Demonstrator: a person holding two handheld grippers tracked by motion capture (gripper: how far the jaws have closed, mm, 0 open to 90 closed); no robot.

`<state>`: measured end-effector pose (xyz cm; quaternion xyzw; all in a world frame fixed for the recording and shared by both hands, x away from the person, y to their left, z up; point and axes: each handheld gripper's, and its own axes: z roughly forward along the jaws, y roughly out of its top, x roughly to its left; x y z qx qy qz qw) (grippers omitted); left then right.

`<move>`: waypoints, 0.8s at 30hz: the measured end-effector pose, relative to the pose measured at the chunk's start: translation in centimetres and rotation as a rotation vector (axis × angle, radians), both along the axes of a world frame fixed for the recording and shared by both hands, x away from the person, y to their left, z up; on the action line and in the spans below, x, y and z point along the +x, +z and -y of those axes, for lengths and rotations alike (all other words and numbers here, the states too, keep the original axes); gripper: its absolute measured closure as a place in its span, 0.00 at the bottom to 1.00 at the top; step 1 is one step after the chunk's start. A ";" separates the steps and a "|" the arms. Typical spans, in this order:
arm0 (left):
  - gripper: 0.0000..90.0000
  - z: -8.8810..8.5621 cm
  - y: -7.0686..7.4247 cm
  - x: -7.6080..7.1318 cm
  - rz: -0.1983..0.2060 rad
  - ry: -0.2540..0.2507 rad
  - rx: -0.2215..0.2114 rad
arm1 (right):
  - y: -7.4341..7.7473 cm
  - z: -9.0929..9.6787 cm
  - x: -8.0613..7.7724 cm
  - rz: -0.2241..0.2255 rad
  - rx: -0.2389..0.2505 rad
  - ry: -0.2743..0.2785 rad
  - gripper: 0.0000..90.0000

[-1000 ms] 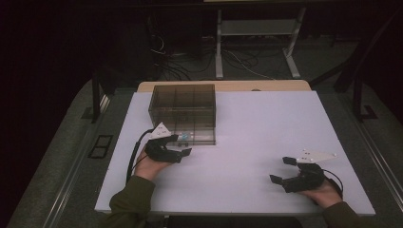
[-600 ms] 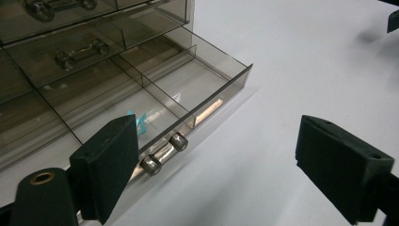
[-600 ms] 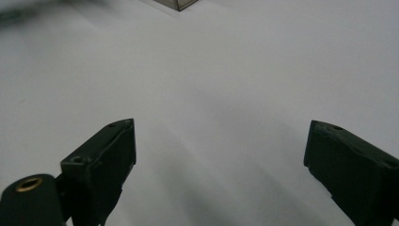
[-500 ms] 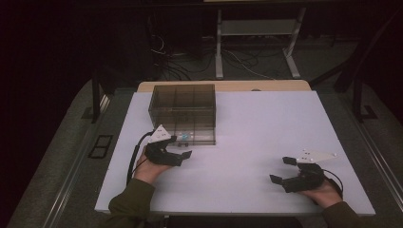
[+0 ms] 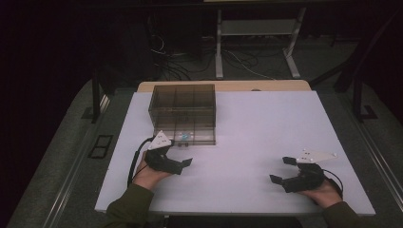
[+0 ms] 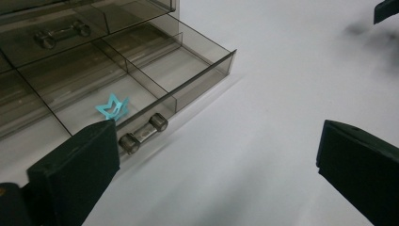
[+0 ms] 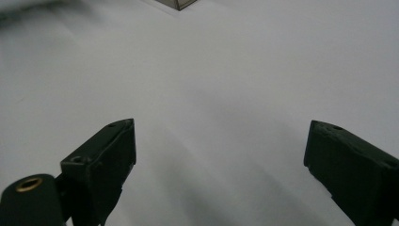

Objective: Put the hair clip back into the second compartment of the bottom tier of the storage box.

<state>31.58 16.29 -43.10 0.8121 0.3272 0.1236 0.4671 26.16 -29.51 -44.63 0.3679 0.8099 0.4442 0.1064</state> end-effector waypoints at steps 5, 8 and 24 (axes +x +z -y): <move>0.00 -0.1 -0.2 -0.5 -0.005 0.000 -0.002 | 0.0 0.0 0.0 0.001 0.000 0.002 0.10; 0.00 -0.3 -0.1 -0.9 -0.001 -0.002 -0.009 | 0.0 0.0 0.0 0.003 0.000 0.002 0.10; 0.00 -0.8 -0.5 -2.5 0.019 -0.013 -0.004 | 0.0 0.0 0.1 0.000 -0.003 0.003 0.10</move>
